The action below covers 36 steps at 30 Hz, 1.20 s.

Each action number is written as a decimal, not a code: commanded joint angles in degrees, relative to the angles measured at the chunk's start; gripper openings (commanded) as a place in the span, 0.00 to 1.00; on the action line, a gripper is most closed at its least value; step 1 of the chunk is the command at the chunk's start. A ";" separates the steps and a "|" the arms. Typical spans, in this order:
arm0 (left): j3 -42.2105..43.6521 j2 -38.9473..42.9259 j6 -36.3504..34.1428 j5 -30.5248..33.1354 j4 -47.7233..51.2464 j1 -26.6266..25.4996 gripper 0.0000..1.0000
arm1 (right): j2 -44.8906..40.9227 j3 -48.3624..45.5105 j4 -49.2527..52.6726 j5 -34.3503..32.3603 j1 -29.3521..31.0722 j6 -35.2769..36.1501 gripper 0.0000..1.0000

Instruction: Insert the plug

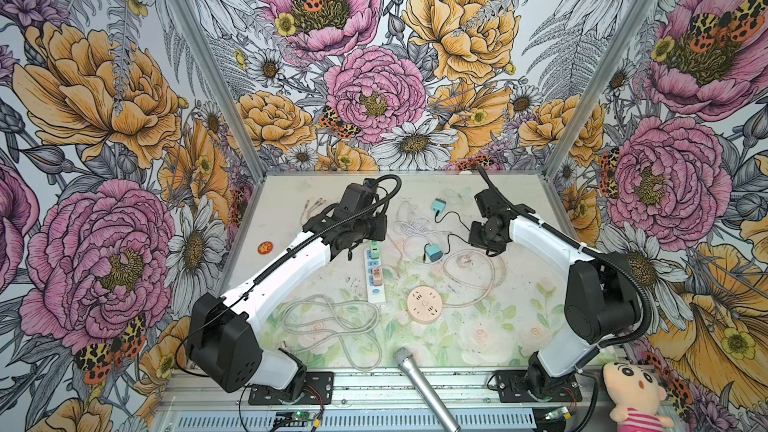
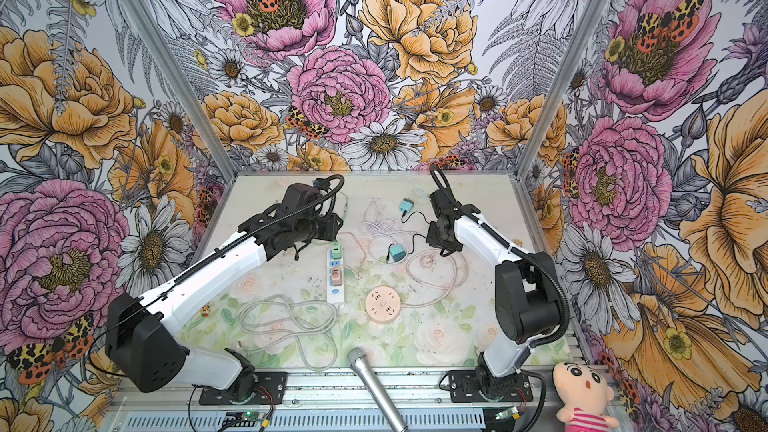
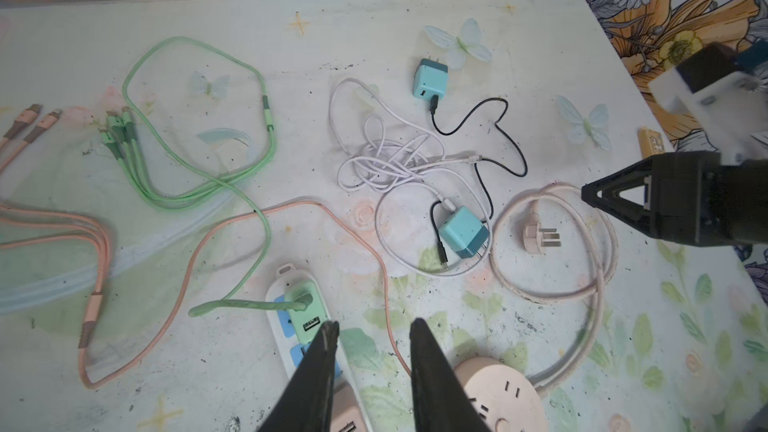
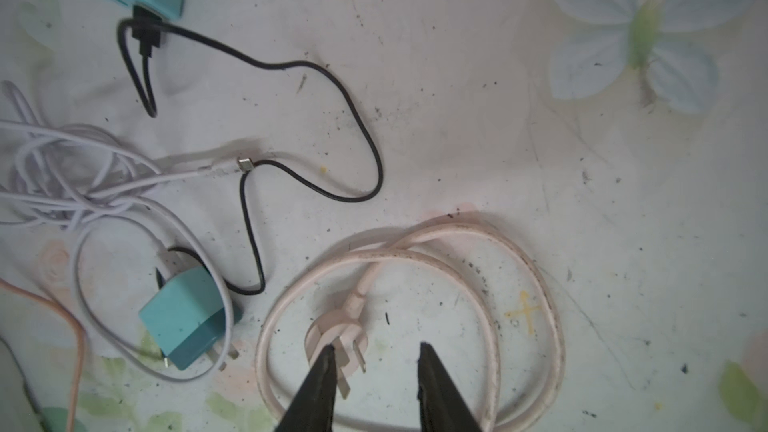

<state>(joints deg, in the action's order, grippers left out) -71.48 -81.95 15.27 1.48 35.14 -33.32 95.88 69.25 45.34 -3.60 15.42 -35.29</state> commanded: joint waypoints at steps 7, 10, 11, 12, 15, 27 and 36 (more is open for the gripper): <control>-0.41 -1.14 2.29 -3.39 0.15 -4.47 0.26 | -0.42 -6.96 -0.03 -4.93 0.32 -3.34 0.19; -1.27 -2.44 1.88 -3.89 0.11 -7.11 0.26 | 1.05 -7.68 -0.16 -5.31 0.28 -3.77 0.17; -1.39 -2.72 1.91 -3.62 0.19 -7.81 0.26 | 1.72 -7.77 -0.16 -5.30 0.29 -3.81 0.15; -1.39 -2.89 1.99 -3.31 0.31 -8.38 0.26 | 2.34 -7.82 -0.10 -5.41 0.28 -3.77 0.14; -1.27 -2.95 2.37 -3.00 0.37 -9.45 0.26 | 4.11 -7.82 -0.25 -7.01 0.18 -3.73 0.11; -0.90 -1.97 2.64 -2.68 1.24 -10.05 0.26 | 5.84 -11.95 -3.21 -8.22 -8.48 -4.44 0.02; -1.49 -4.59 2.75 -3.06 1.43 -10.87 0.26 | 0.55 -15.27 -3.31 -9.38 -17.48 -4.01 0.00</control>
<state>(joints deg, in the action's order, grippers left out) -71.35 -85.34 17.65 -0.95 36.18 -43.51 97.25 55.53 41.10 -11.84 -0.78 -39.20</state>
